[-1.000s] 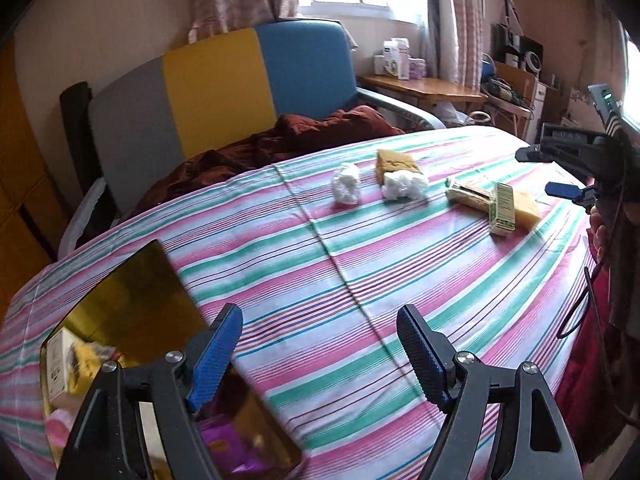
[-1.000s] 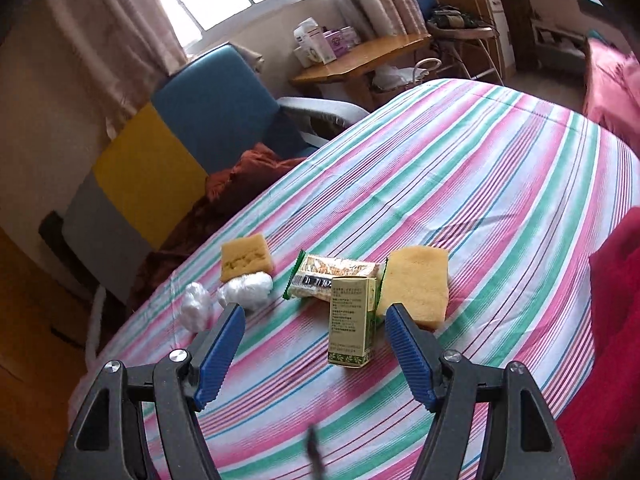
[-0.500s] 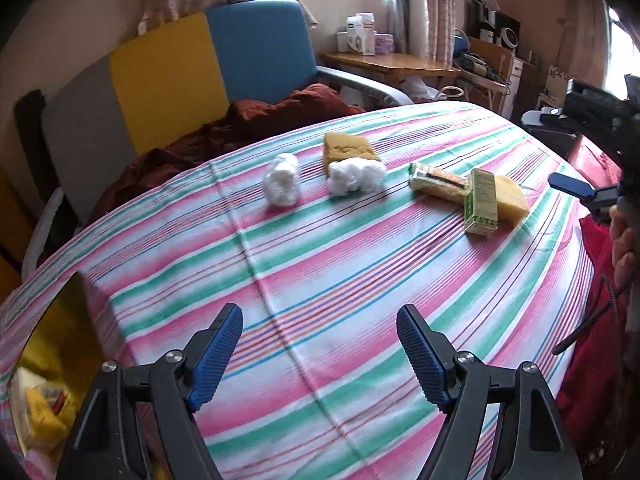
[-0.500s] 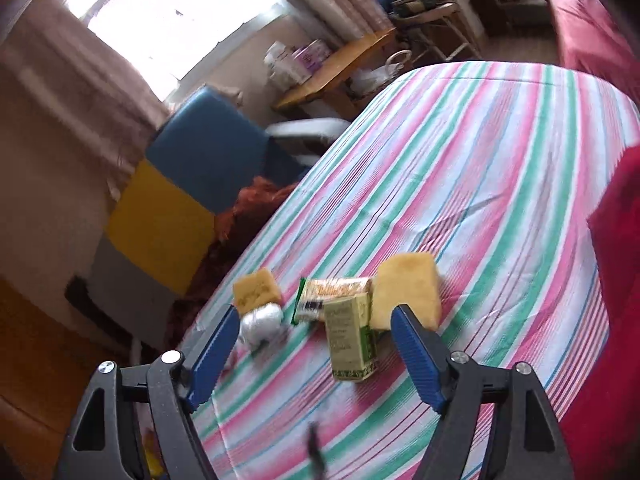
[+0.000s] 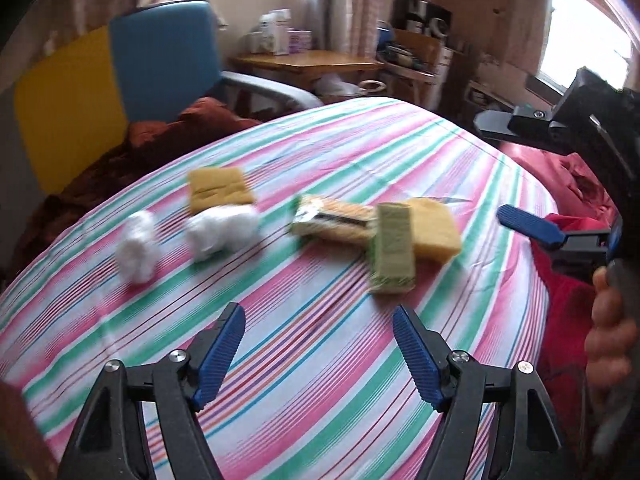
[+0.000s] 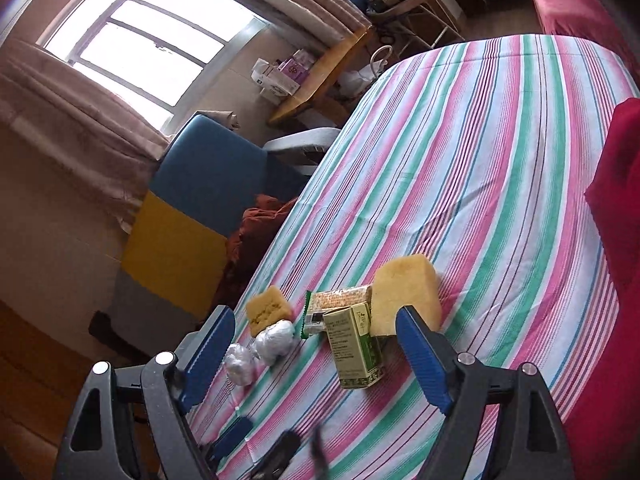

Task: Organize objects
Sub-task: 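Grasp green-and-white box with left gripper while right gripper grasps plastic-wrapped ball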

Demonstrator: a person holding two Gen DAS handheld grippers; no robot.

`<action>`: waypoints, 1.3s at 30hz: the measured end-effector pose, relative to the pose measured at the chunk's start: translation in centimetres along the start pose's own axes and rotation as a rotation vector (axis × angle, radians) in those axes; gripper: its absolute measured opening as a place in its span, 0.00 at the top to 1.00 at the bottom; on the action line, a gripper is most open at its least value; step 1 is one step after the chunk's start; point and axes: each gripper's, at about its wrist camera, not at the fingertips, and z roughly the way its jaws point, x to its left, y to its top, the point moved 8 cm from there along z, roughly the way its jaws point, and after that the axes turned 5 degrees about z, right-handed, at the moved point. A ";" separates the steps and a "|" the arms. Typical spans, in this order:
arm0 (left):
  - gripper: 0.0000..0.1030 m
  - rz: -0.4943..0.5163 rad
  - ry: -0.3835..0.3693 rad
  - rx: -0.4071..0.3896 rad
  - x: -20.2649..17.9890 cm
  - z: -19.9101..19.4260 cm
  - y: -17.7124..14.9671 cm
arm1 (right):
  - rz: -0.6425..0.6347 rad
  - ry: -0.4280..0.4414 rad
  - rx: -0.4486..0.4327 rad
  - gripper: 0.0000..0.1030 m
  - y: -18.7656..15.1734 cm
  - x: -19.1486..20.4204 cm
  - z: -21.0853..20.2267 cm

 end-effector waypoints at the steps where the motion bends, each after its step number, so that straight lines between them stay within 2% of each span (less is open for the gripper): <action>1: 0.27 0.011 -0.018 0.002 -0.5 0.6 0.5 | -0.002 0.003 0.003 0.18 0.0 0.1 0.0; 5: 0.35 0.043 -0.060 0.020 -2.1 2.8 1.9 | -0.002 0.017 0.008 0.18 -0.1 0.2 0.1; 8: 0.36 0.067 -0.092 0.043 -3.3 4.7 2.8 | 0.000 0.026 0.014 0.18 -0.2 0.2 0.1; 12: 0.37 0.069 -0.098 0.081 -4.2 7.2 3.2 | -0.003 0.026 0.027 0.18 -0.4 0.3 0.3; 13: 0.45 0.051 -0.110 0.093 -4.3 7.9 3.3 | -0.005 0.019 0.026 0.17 -0.4 0.2 0.3; 14: 0.62 0.029 -0.126 0.105 -4.2 8.4 3.4 | -0.003 0.012 0.022 0.17 -0.3 0.1 0.3; 15: 0.71 0.017 -0.130 0.115 -4.1 8.7 3.3 | 0.002 0.012 0.023 0.17 -0.3 0.0 0.4; 18: 0.71 -0.026 -0.150 0.113 -3.4 8.5 2.9 | 0.002 0.009 0.021 0.17 -0.3 0.0 0.4; 21: 0.71 -0.041 -0.133 0.115 -2.4 7.1 1.6 | -0.018 -0.006 0.030 0.17 -0.5 0.1 0.7; 28: 0.71 -0.172 -0.065 0.139 1.3 1.9 -4.9 | -0.056 -0.056 0.065 0.17 -1.1 0.0 1.4; 34: 0.71 -0.291 -0.018 0.119 4.0 -2.5 -9.6 | -0.082 -0.101 0.093 0.17 -1.7 0.0 2.0; 39: 0.71 -0.323 0.013 0.101 5.5 -3.8 -11.0 | -0.170 -0.113 0.150 0.17 -3.0 1.2 2.7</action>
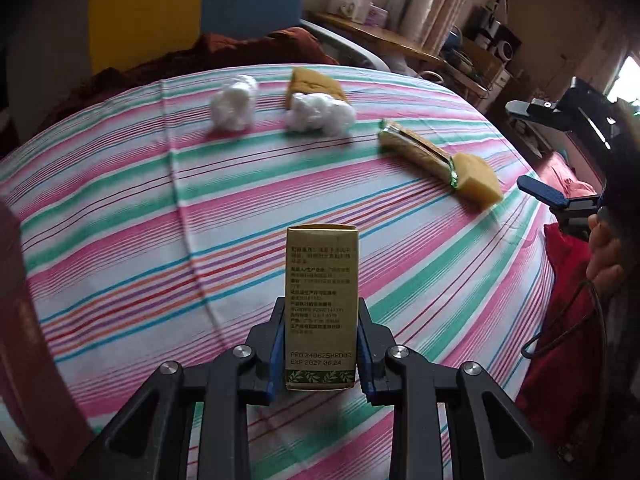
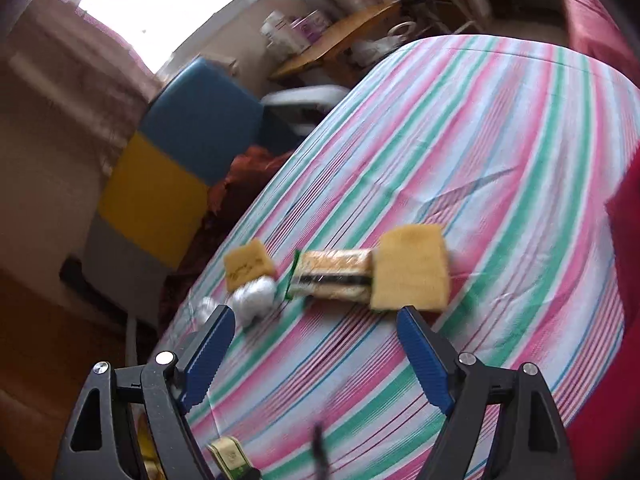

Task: Organize objects
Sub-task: 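Grasp green-and-white box with left gripper while right gripper grasps plastic-wrapped ball, then carry box and wrapped ball over the gold tray with both grippers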

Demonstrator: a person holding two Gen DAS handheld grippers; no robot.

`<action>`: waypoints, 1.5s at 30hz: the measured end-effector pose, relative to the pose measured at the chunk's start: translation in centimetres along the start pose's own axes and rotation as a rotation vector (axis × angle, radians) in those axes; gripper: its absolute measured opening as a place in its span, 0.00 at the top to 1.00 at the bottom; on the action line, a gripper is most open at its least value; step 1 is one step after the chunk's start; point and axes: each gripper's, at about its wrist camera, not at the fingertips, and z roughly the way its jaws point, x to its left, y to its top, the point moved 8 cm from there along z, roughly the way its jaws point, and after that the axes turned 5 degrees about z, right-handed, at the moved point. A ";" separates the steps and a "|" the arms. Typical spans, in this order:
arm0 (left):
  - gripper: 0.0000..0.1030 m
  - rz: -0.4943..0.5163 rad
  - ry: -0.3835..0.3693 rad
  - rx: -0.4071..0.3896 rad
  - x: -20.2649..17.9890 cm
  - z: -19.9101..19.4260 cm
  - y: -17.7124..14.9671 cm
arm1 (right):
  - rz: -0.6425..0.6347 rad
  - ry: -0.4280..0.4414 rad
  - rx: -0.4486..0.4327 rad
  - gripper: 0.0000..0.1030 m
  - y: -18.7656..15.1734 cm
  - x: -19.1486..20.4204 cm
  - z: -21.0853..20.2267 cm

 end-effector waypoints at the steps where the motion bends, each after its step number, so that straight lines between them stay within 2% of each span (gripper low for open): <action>1: 0.71 -0.009 -0.001 -0.003 0.2 -0.1 0.1 | -0.035 -0.010 0.017 0.17 -0.4 0.5 0.3; 5: 0.71 -0.011 -0.009 -0.042 0.7 -2.0 0.2 | -0.199 -0.068 0.087 0.18 -2.3 2.8 1.6; 10: 0.71 -0.035 -0.010 -0.097 2.2 -4.8 0.2 | -0.327 -0.078 0.201 0.18 -4.9 6.4 4.3; 15: 0.71 -0.082 -0.001 -0.127 4.5 -7.0 -0.4 | -0.465 -0.060 0.228 0.19 -6.3 12.3 7.4; 18: 0.71 -0.080 0.024 -0.157 5.6 -8.5 -0.6 | -0.545 -0.057 0.241 0.25 -7.0 16.0 10.8; 22: 0.71 -0.098 0.050 -0.184 7.3 -10.0 -1.1 | -0.599 -0.135 0.264 0.31 -7.4 18.4 16.5; 24: 0.71 -0.116 0.055 -0.187 8.2 -10.4 -1.4 | -0.610 -0.188 0.279 0.34 -7.4 18.4 19.0; 25: 0.71 -0.126 0.058 -0.185 8.5 -10.4 -1.5 | -0.615 -0.223 0.288 0.39 -7.4 18.2 20.4; 28: 0.71 -0.153 0.061 -0.177 9.5 -10.2 -1.8 | -0.605 -0.275 0.320 0.43 -7.4 17.4 22.5; 31: 0.71 -0.168 0.059 -0.172 9.9 -9.9 -2.0 | -0.607 -0.278 0.340 0.52 -7.5 17.3 23.1; 33: 0.71 -0.173 0.057 -0.169 10.0 -9.8 -2.1 | -0.632 -0.282 0.357 0.63 -8.1 17.2 23.4; 39: 0.71 -0.176 0.061 -0.174 10.1 -9.9 -2.2 | -0.691 -0.225 0.332 0.66 -9.4 17.4 21.7; 43: 0.71 -0.176 0.074 -0.187 10.1 -10.5 -2.3 | -0.725 -0.118 0.397 0.66 -11.9 17.4 18.6; 45: 0.71 -0.180 0.085 -0.196 10.1 -10.9 -2.2 | -0.754 -0.094 0.424 0.66 -13.4 17.0 17.0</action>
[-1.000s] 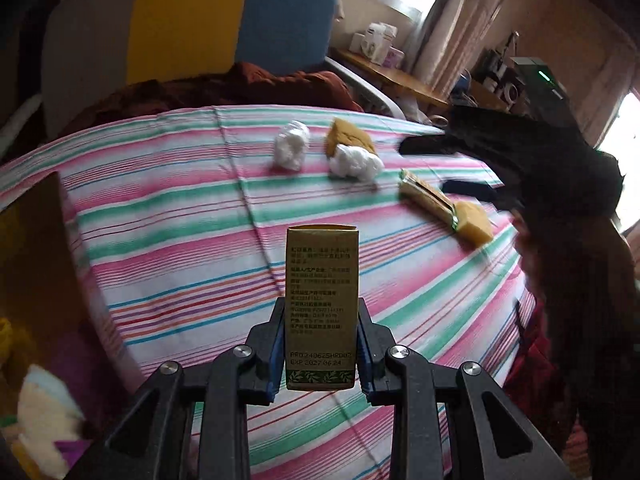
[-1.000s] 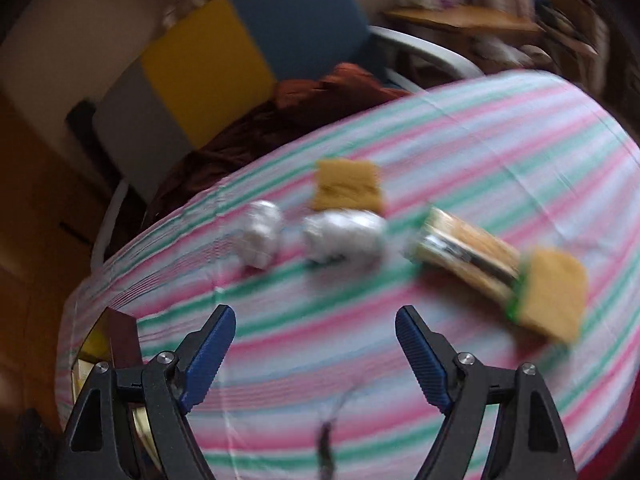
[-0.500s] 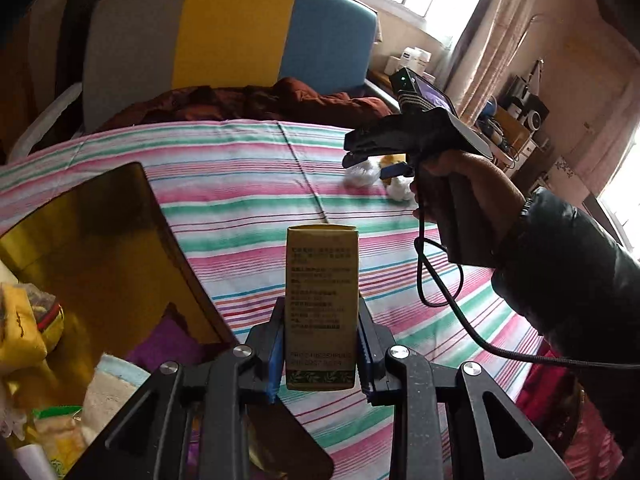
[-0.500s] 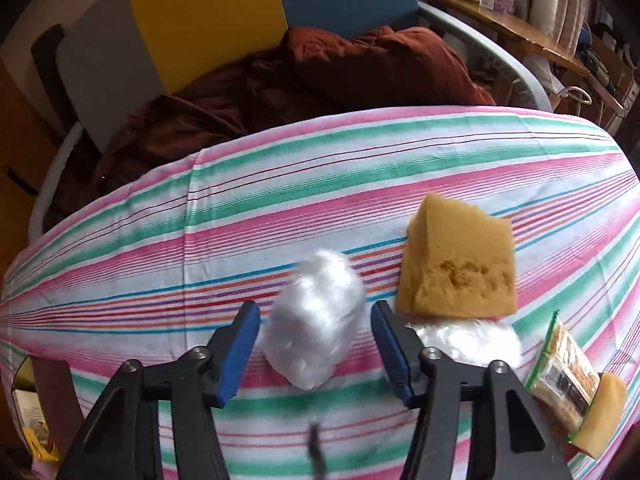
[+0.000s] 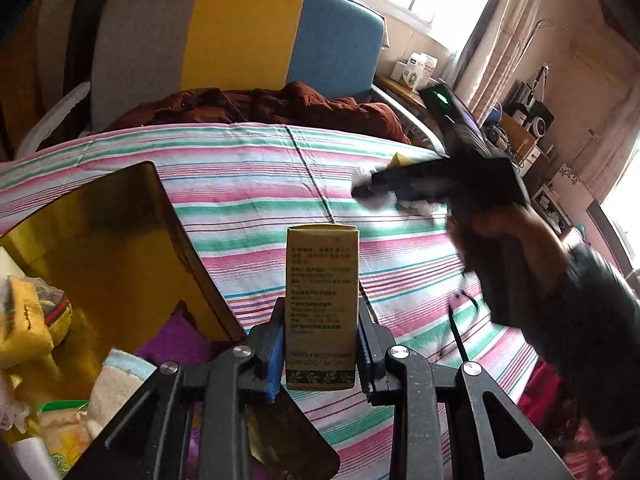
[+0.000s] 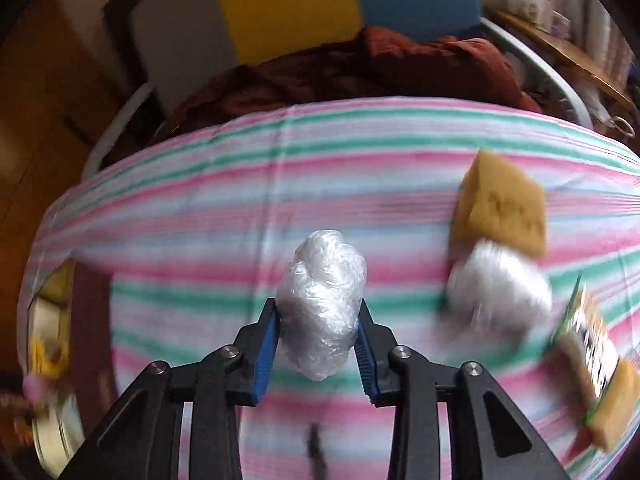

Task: Organize objects
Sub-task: 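Carry box and wrapped ball over the gold tray with both grippers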

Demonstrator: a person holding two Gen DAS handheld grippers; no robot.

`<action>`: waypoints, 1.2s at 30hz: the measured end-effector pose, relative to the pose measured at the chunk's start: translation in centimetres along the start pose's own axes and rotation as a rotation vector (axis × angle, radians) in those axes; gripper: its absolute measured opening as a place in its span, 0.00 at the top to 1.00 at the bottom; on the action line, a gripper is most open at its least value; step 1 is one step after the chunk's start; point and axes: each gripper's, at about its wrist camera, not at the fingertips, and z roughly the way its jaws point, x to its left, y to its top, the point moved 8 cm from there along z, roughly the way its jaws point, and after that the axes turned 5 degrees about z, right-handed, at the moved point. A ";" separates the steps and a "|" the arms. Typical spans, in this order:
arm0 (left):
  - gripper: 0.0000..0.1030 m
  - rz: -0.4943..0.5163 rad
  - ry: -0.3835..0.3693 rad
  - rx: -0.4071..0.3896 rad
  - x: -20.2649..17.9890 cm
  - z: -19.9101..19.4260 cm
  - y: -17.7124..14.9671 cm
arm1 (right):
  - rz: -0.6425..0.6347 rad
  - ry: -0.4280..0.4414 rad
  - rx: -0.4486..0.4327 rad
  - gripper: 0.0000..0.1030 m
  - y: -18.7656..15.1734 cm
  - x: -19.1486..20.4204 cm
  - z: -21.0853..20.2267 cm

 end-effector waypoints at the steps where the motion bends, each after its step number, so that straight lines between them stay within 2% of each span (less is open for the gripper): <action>1: 0.71 0.000 0.005 -0.004 0.0 -0.1 0.1 | -0.014 0.012 0.009 0.66 -1.1 0.6 -0.4; 5: 0.71 0.008 0.036 -0.023 -0.2 -1.4 0.1 | -0.072 0.026 0.006 0.66 -5.0 2.3 -2.2; 9: 0.71 0.016 0.077 -0.032 -0.3 -2.5 -0.2 | -0.092 0.020 0.009 0.66 -6.7 2.6 -2.1; 18: 0.71 0.050 0.195 -0.052 0.2 -4.2 -1.0 | -0.156 -0.064 -0.005 0.66 -6.5 2.2 -1.1; 27: 0.70 0.062 0.221 -0.039 0.2 -4.7 -2.0 | -0.181 -0.075 -0.010 0.66 -6.4 2.6 -0.7; 36: 0.70 0.042 0.232 -0.020 1.2 -4.9 -3.0 | -0.214 -0.024 -0.036 0.66 -6.5 3.9 -1.4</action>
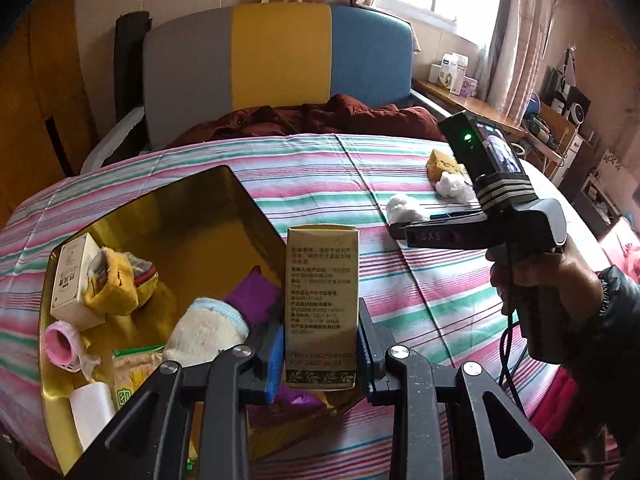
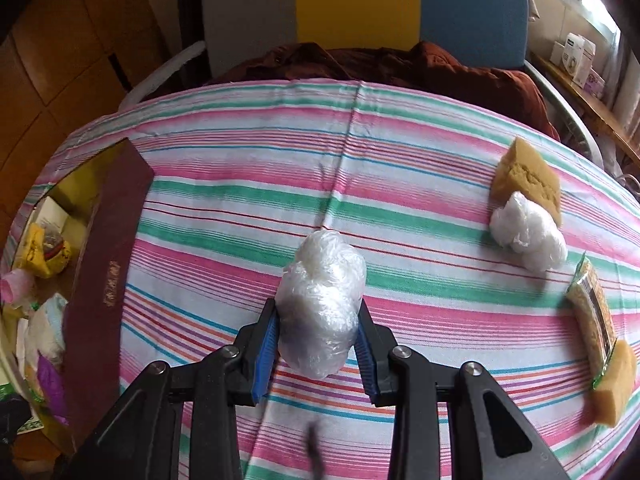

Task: Organize objects
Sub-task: 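Carry box and wrapped ball over the gold tray with both grippers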

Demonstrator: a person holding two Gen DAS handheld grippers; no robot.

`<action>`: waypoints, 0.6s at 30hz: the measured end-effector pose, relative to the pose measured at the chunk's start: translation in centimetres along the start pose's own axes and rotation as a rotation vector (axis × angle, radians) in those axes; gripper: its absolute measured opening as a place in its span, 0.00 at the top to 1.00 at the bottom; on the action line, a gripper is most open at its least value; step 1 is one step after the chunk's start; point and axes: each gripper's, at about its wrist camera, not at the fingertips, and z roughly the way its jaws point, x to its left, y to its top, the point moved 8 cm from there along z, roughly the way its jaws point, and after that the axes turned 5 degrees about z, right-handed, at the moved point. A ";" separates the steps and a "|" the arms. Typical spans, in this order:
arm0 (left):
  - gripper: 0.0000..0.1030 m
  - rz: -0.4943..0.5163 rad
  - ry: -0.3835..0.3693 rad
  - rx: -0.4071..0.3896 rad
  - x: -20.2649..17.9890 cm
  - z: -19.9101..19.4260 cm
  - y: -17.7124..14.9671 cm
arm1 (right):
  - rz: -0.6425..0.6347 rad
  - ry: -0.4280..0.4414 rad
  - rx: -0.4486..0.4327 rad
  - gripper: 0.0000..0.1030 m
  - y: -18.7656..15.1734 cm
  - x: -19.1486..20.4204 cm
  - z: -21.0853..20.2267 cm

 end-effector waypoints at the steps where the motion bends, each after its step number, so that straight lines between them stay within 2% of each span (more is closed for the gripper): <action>1: 0.70 -0.008 -0.002 0.001 0.3 0.0 -0.1 | -0.007 0.009 -0.007 0.66 0.0 0.3 -0.2; 5: 0.71 -0.058 0.012 -0.013 2.4 -0.9 -0.3 | -0.030 0.037 -0.023 0.66 0.1 1.2 -0.6; 9: 0.70 -0.147 0.052 -0.046 6.2 -2.3 -0.9 | -0.055 0.073 -0.039 0.66 0.2 2.5 -1.2; 14: 0.70 -0.236 0.140 -0.020 11.3 -3.0 -3.0 | -0.071 0.159 -0.067 0.66 0.3 4.6 -3.0; 18: 0.71 -0.292 0.144 0.009 13.2 -2.4 -4.4 | -0.108 0.220 -0.075 0.66 0.1 7.7 -4.6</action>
